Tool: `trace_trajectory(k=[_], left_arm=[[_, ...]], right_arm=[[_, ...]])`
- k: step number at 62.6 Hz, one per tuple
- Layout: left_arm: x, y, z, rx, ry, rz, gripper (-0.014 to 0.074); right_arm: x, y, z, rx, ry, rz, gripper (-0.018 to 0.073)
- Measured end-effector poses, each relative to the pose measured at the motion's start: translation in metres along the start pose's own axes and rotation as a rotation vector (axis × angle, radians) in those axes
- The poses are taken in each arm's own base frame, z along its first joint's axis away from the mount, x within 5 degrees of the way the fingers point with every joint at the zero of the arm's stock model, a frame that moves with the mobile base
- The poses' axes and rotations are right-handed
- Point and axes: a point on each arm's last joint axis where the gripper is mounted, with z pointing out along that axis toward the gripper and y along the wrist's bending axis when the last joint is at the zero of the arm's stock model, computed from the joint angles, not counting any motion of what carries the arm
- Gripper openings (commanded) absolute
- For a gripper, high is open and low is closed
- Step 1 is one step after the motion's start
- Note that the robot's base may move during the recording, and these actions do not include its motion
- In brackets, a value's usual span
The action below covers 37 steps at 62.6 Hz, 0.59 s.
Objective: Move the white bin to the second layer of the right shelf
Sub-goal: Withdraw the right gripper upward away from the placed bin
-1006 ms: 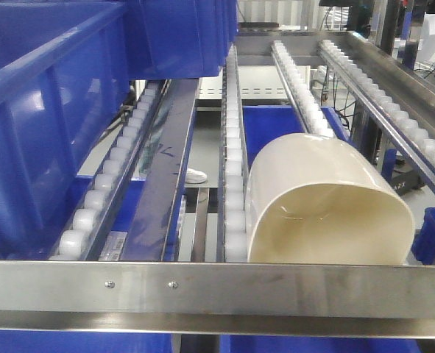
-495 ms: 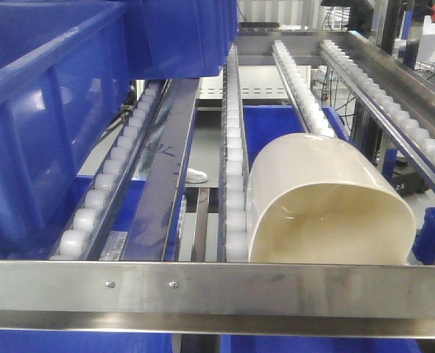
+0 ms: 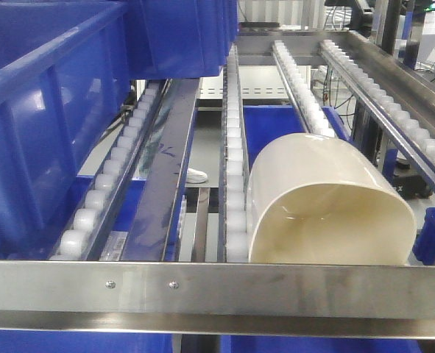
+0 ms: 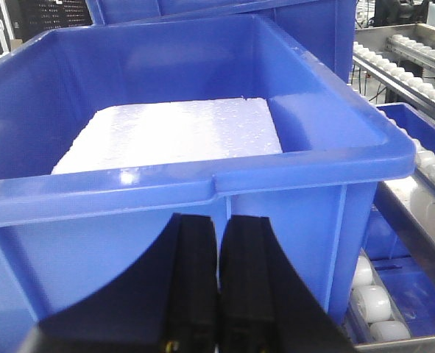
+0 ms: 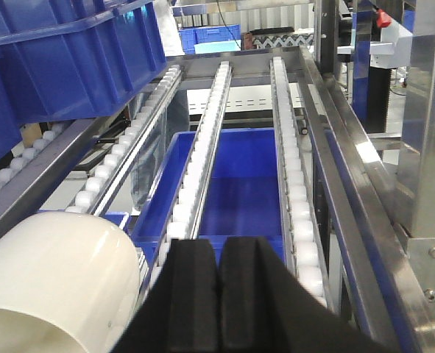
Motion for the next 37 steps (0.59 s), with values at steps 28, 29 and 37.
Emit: trace_trajectory(k=[28, 29, 37], left_arm=[[0.0000, 0.0000, 0.0000, 0.000, 0.000, 0.000, 0.0085], [0.0000, 0.0000, 0.0000, 0.000, 0.000, 0.000, 0.0085], [0.0000, 0.0000, 0.0000, 0.000, 0.000, 0.000, 0.0085]], right_arm=[[0.0000, 0.0000, 0.0000, 0.000, 0.000, -0.002, 0.0048], [0.0000, 0.0000, 0.0000, 0.000, 0.000, -0.002, 0.0048], [0.0000, 0.0000, 0.0000, 0.000, 0.000, -0.002, 0.0048]])
